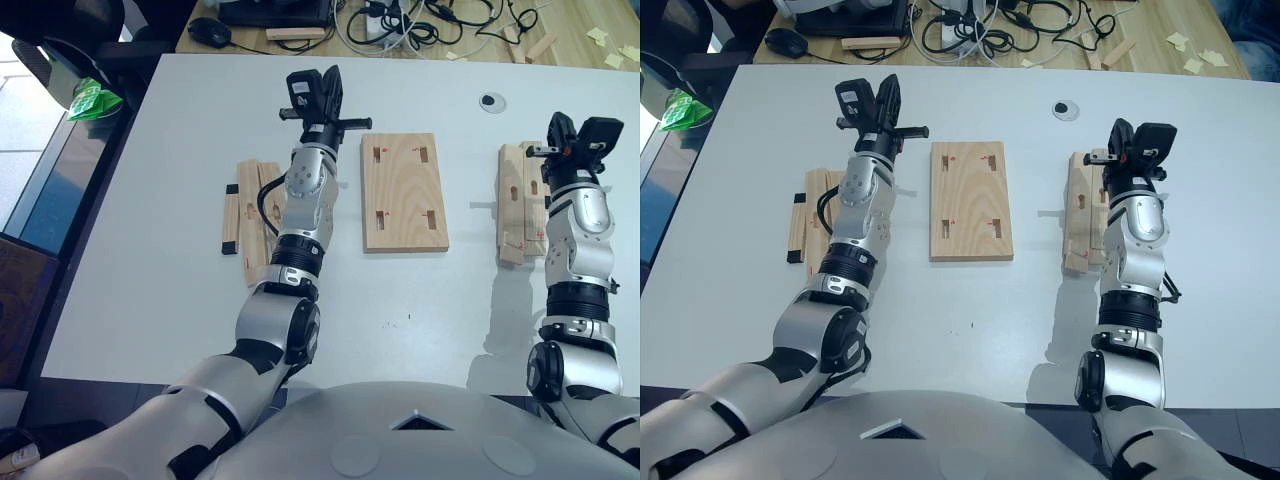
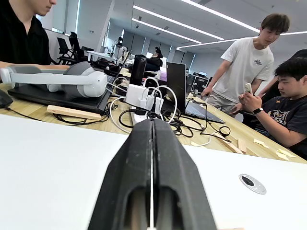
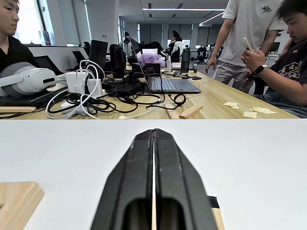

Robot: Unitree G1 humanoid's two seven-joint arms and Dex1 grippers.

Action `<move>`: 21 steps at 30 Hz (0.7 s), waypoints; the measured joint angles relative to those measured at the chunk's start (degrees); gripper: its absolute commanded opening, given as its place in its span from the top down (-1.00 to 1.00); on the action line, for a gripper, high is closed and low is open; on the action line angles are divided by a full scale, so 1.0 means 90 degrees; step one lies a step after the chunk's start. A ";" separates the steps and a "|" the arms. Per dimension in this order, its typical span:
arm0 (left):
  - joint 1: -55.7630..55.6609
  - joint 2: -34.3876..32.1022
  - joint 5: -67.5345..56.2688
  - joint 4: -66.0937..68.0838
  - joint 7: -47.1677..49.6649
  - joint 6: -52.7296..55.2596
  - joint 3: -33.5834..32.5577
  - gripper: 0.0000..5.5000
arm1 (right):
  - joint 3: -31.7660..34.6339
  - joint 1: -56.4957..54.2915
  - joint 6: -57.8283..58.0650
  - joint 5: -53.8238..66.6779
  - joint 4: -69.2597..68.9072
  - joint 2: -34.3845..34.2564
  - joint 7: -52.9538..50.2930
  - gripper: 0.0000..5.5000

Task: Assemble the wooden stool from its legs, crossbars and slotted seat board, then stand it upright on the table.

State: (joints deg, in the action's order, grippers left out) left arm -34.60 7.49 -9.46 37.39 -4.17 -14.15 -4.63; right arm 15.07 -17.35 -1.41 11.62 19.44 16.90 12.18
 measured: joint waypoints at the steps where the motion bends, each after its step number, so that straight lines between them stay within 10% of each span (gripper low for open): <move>1: 0.0151 0.0044 0.0001 -0.0263 -0.0010 0.0140 0.0058 1.00 | -0.0005 0.0101 0.0011 0.0005 -0.0089 0.0011 0.0058 1.00; 21: 0.0318 0.0047 0.0096 -0.0524 -0.0199 0.0388 0.0205 1.00 | -0.0178 0.0387 -0.0062 -0.0213 -0.0133 0.0016 0.0118 1.00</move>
State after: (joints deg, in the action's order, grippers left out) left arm -31.74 7.91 -8.59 32.68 -5.95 -10.66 -2.79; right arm 13.47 -13.87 -1.97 9.71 18.24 17.05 13.24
